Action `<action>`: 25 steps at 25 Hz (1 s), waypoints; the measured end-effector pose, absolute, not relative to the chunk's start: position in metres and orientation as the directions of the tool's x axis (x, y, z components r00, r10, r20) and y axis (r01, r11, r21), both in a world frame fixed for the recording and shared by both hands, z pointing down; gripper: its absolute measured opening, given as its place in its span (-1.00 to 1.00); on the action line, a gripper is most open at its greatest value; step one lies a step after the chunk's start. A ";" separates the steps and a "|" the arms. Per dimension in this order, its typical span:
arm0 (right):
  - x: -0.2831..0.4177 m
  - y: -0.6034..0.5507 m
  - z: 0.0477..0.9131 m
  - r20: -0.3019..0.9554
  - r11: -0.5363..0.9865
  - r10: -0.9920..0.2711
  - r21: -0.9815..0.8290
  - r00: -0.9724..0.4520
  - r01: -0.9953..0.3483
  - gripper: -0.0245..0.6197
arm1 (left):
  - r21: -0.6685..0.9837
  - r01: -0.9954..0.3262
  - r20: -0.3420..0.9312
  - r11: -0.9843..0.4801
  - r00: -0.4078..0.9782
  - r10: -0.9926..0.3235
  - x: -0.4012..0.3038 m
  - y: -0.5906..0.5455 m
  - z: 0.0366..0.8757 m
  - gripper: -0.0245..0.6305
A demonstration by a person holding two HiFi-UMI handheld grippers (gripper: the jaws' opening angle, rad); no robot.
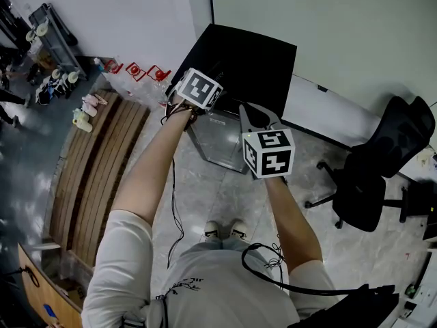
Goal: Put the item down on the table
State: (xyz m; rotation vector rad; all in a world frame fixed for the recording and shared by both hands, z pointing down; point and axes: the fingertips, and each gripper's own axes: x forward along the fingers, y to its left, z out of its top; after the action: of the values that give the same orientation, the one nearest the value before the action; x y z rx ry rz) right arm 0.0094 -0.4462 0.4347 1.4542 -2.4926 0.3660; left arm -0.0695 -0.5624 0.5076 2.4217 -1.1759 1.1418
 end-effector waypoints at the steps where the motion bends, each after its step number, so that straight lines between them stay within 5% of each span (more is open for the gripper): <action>1: 0.009 -0.446 0.435 0.321 0.477 -0.816 -0.098 -0.481 -0.874 -0.91 | -0.141 -0.743 0.722 -0.654 0.375 -0.582 -0.071 -0.564 0.505 0.24; 23: 0.006 -0.419 0.431 0.330 0.484 -0.810 -0.090 -0.485 -0.870 -0.91 | -0.206 -0.725 0.634 -0.657 0.413 -0.654 -0.080 -0.518 0.433 0.29; 25: 0.007 -0.410 0.431 0.330 0.483 -0.810 -0.093 -0.485 -0.871 -0.91 | -0.202 -0.715 0.605 -0.669 0.446 -0.659 -0.074 -0.498 0.427 0.18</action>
State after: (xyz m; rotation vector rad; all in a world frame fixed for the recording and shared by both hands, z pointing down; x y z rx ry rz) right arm 0.0075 -0.4100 0.4310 1.4391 -2.4896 0.3639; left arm -0.0744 -0.4976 0.4267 2.6002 -1.2386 1.0310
